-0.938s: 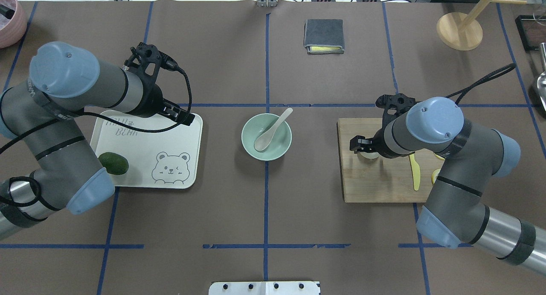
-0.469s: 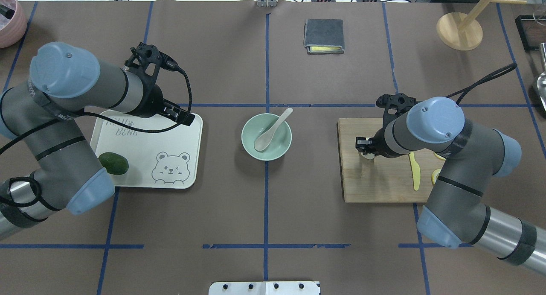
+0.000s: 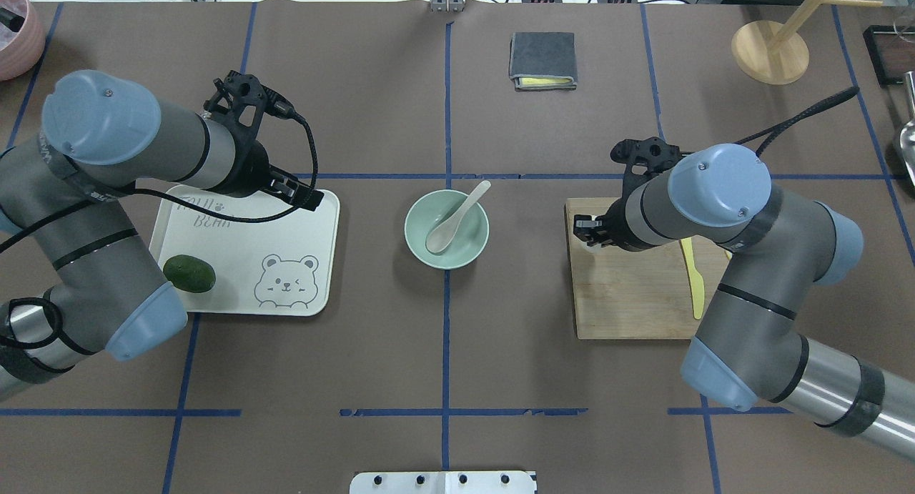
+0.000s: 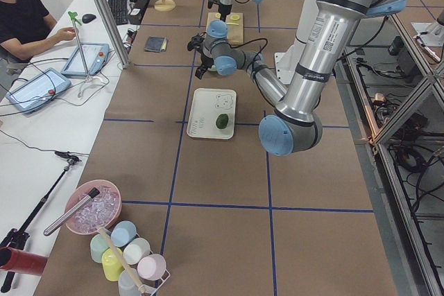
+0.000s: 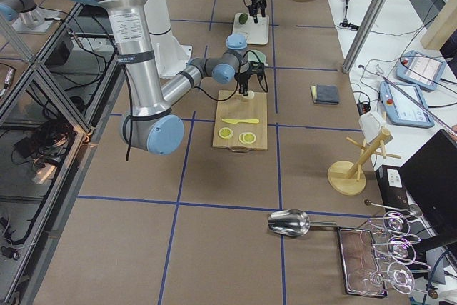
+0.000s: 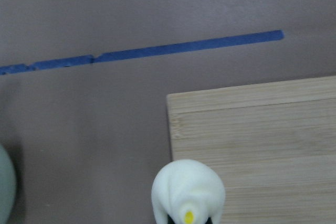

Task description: Put spoon and bun in bowl

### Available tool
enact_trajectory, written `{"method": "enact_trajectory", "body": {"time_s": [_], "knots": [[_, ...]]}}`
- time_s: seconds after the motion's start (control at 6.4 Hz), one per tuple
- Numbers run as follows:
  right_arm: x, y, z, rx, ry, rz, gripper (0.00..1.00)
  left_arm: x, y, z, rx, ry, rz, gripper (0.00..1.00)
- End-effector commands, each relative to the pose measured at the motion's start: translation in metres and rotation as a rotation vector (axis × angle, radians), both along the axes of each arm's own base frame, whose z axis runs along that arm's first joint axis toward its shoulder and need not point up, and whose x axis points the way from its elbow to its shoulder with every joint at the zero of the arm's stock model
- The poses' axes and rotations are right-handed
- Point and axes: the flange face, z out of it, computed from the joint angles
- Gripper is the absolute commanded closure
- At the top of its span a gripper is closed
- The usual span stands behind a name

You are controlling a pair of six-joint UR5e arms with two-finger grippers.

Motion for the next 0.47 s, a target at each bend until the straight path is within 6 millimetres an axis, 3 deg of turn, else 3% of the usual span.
{"method": "enact_trajectory", "body": {"time_s": [0.0,0.16,0.31], "knots": [[-0.039,-0.012,-0.073,-0.065,-0.098,0.063,1.00,-0.011,0.007,0.016,-0.010,-0.012,0.000,0.12],[-0.071,-0.020,-0.104,-0.095,-0.124,0.076,1.00,-0.011,0.007,0.017,-0.011,-0.013,0.000,0.12],[-0.089,-0.025,-0.127,-0.119,-0.144,0.096,1.00,-0.009,0.007,0.018,-0.013,-0.015,0.003,0.12]]}}
